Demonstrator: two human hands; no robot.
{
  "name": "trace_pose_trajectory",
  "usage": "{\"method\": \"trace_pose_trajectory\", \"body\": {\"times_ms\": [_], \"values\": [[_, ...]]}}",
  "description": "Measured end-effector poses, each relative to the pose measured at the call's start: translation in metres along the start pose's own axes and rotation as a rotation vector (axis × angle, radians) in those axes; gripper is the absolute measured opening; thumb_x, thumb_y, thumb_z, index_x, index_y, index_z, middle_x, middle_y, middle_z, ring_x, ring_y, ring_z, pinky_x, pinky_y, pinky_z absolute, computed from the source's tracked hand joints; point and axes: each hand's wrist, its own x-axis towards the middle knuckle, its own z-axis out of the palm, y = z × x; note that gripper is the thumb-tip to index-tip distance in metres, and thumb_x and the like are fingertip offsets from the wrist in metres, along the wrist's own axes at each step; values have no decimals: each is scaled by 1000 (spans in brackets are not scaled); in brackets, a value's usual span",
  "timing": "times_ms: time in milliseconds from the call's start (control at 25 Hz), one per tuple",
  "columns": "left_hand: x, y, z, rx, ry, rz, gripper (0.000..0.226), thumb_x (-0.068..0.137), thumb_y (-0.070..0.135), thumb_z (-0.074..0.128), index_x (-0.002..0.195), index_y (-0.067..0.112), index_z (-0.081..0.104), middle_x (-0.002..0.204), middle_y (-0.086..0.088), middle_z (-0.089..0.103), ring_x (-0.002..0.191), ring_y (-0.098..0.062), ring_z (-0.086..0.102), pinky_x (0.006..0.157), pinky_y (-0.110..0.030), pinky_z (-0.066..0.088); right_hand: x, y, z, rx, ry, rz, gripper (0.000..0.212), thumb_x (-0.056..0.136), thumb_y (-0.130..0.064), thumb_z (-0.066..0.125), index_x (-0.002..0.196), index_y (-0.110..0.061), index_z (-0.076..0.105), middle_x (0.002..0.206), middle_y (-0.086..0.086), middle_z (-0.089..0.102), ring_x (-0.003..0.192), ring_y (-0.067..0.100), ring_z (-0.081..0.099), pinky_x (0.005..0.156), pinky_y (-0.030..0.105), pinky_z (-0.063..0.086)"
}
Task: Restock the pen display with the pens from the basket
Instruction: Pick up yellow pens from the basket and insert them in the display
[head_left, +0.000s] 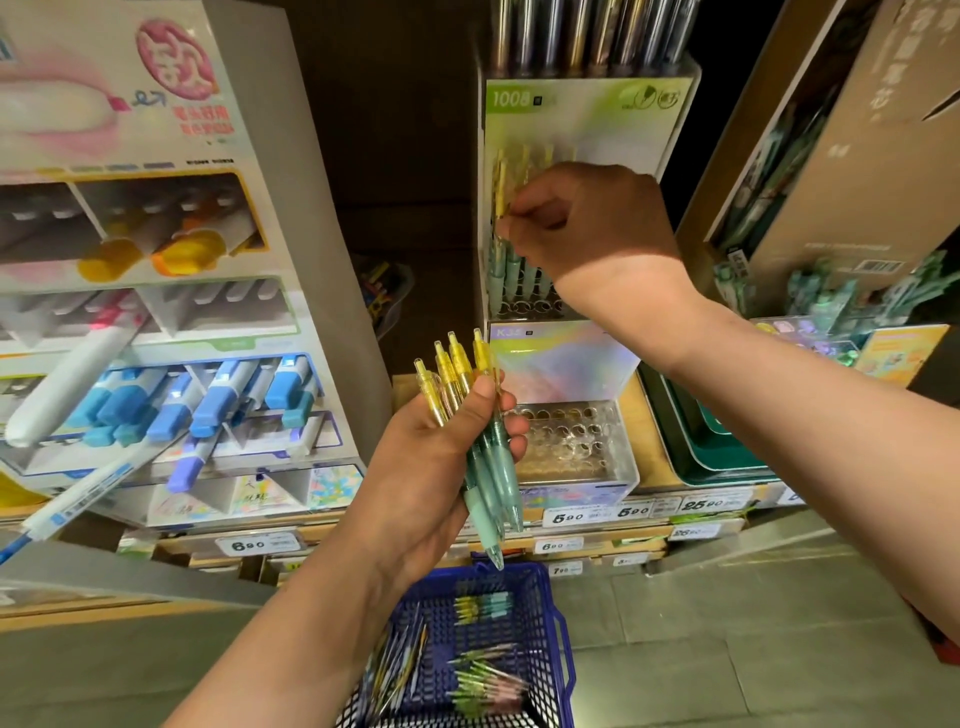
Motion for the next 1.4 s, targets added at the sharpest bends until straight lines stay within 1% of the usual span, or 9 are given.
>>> {"method": "trace_pose_trajectory", "body": {"times_ms": [120, 280, 400, 480, 680, 880, 1080, 1240, 1400], "values": [[1, 2, 2, 19, 20, 14, 25, 100, 22, 59, 106, 0, 69, 87, -10, 70, 75, -17, 68, 71, -27, 60, -1, -4, -4, -36, -29, 16, 15, 91, -36, 71, 97, -24, 76, 77, -18, 66, 72, -2, 62, 71, -2, 40], [0, 7, 7, 48, 12, 34, 40, 100, 26, 58, 121, -8, 62, 87, -9, 70, 74, -16, 66, 71, -25, 60, -29, -3, -4, -79, -202, 109, 33, 90, -55, 64, 86, -24, 74, 76, -14, 71, 70, 2, 64, 67, 14, 51], [2, 10, 6, 59, -10, 53, 40, 99, 27, 58, 124, -5, 61, 90, -10, 69, 74, -16, 66, 69, -25, 59, -56, 2, -1, 373, -520, 319, 18, 89, -39, 73, 92, -21, 75, 69, -10, 72, 58, 0, 66, 53, 9, 50], [2, 9, 6, 64, -17, 56, 36, 99, 26, 59, 122, -2, 64, 90, -12, 70, 75, -17, 67, 72, -28, 61, -62, 7, 3, 588, -545, 402, 15, 89, -23, 76, 99, -11, 74, 69, 1, 69, 58, 8, 66, 54, 12, 52], [5, 6, 4, 31, -4, 41, 39, 99, 33, 59, 118, 0, 69, 99, -16, 73, 84, -22, 71, 78, -35, 62, -57, 15, 4, 538, -448, 389, 11, 86, -29, 78, 91, -19, 78, 76, 4, 74, 66, 10, 66, 68, 23, 57], [8, 4, 2, 13, 31, -25, 44, 101, 38, 55, 130, 5, 58, 85, -7, 71, 63, -18, 63, 55, -28, 54, -28, 14, -22, 759, -83, 339, 6, 85, -15, 79, 79, -16, 77, 83, 8, 78, 77, 20, 74, 75, 24, 60], [10, 5, 3, 12, 22, -72, 33, 105, 35, 51, 126, 10, 53, 85, -9, 70, 57, -18, 57, 51, -28, 47, -1, 14, -37, 698, 222, 158, 8, 89, -14, 75, 89, -22, 74, 80, -2, 78, 80, 17, 76, 77, 28, 62], [10, 4, 3, 52, 12, -62, 16, 108, 26, 47, 114, 11, 49, 92, -13, 73, 59, -18, 57, 51, -29, 46, 2, 15, -29, 539, 243, 73, 5, 89, -20, 74, 93, -22, 74, 84, -3, 77, 76, 15, 75, 78, 32, 62], [10, 5, 3, 64, -8, -24, 14, 107, 27, 49, 111, 14, 53, 97, -14, 76, 61, -18, 61, 53, -29, 50, -1, 13, -17, 283, 114, 41, 11, 89, -25, 73, 98, -21, 77, 88, -7, 77, 82, 8, 74, 88, 33, 59]]}}
